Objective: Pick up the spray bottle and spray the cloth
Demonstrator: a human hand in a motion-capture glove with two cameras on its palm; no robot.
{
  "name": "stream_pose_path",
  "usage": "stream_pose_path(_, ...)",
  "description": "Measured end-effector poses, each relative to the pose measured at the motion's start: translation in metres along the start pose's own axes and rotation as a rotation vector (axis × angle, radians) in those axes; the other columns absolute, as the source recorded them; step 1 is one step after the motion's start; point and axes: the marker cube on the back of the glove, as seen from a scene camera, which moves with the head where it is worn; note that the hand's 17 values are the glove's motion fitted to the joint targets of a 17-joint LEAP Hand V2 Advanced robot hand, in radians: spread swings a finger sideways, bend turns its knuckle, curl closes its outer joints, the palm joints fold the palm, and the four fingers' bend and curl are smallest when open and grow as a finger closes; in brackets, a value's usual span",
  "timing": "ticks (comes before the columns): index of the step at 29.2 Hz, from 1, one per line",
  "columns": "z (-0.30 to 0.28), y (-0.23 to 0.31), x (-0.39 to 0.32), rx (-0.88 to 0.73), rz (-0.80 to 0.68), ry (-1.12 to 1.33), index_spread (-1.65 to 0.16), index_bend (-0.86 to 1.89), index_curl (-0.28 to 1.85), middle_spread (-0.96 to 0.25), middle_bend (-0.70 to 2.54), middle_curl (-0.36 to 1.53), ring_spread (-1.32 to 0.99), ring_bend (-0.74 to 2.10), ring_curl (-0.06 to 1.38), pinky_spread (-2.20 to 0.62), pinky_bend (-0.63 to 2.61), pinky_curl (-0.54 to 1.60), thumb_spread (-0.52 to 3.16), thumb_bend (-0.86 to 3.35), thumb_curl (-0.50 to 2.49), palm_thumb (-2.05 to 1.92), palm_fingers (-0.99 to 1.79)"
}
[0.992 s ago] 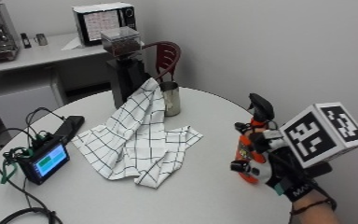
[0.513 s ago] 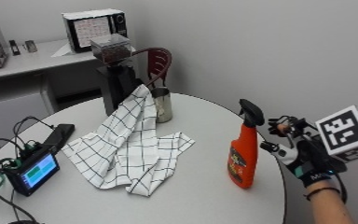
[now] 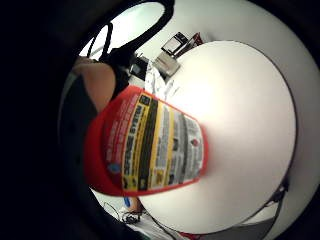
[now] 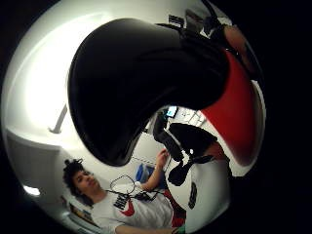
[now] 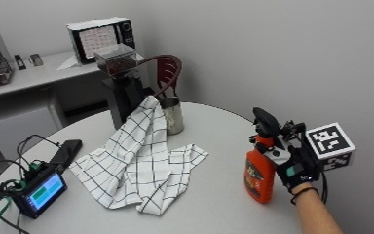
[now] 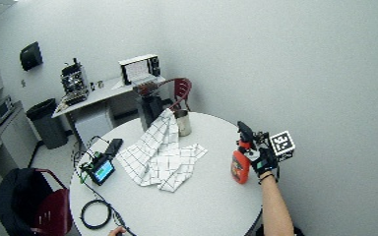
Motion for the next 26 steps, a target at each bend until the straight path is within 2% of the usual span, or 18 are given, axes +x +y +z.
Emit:
stream_pose_path(9,0.004,0.001,-0.007,0.040,-0.026,-0.105,-0.30,0.14,0.23,-0.12,0.49,0.44,-0.10,0.48,0.38,0.15,0.11,0.29,0.96,0.06,0.38,0.87,1.01)
stream_pose_path(18,-0.033,0.025,-0.001,0.138,-0.026,-0.073,-0.27,0.18,0.30,-0.12,0.52,0.47,-0.12,0.49,0.40,0.15,0.11,0.25,0.76,0.03,0.48,0.97,1.08)
stream_pose_path(22,-0.034,0.038,-0.007,0.094,-0.017,-0.035,-0.26,0.16,0.32,-0.13,0.54,0.48,-0.11,0.52,0.41,0.15,0.11,0.23,0.77,-0.01,0.50,0.94,1.12)
stream_pose_path(26,-0.030,0.021,-0.043,0.002,-0.061,0.003,-0.24,0.14,0.32,-0.13,0.55,0.48,-0.11,0.56,0.42,0.15,0.15,0.24,0.80,-0.02,0.51,0.93,1.16)
